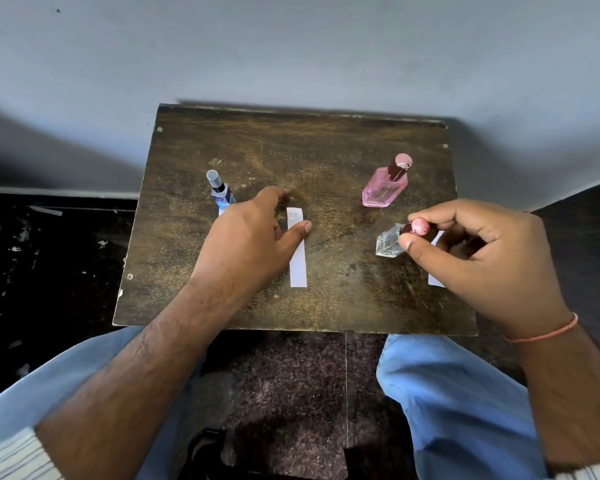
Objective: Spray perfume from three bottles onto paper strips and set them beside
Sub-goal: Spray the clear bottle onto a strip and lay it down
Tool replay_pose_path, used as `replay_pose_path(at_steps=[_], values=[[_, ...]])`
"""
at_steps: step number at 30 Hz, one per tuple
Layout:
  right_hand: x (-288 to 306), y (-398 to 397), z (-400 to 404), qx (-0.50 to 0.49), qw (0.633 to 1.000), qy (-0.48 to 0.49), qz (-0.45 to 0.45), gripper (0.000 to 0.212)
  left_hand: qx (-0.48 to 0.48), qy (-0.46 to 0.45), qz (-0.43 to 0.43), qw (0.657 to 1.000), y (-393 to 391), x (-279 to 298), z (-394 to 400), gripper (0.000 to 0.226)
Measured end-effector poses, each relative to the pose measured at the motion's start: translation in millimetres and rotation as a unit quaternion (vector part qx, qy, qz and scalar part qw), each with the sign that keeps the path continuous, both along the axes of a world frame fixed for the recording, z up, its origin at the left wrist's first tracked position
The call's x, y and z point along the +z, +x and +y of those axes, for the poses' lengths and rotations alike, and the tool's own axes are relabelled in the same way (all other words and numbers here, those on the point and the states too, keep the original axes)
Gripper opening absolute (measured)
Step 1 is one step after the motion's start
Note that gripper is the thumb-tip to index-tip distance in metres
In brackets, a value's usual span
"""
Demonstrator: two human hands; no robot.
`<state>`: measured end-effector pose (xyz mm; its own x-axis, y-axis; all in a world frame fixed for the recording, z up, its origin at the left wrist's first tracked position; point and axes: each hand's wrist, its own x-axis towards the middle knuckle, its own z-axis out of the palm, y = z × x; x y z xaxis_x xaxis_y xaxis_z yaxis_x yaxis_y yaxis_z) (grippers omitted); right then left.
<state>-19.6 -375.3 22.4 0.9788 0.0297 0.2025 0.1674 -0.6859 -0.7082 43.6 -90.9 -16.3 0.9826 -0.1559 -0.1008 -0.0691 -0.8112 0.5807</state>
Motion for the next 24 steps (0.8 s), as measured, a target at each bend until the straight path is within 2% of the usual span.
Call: replay_pose_path(at_steps=[6, 14, 17, 24], values=[[-0.5, 2.5, 1.1, -0.008, 1.000, 0.020, 0.012, 0.009, -0.082, 0.059, 0.016, 0.995, -0.3, 14.1, 8.8, 0.052], [-0.4, 4.4, 0.0, -0.001, 0.999, 0.020, 0.035, 0.011, -0.143, 0.119, 0.064, 0.981, -4.1, 24.7, 18.1, 0.067], [-0.3, 4.1, -1.8, 0.007, 0.999, 0.012, 0.053, 0.018, -0.153, 0.148, 0.060, 0.975, -3.8, 22.9, 18.8, 0.071], [-0.1, 5.8, -4.1, 0.016, 0.993, -0.011, 0.115, 0.037, -0.167, 0.152, 0.069, 0.972, -3.8, 17.0, 19.6, 0.071]])
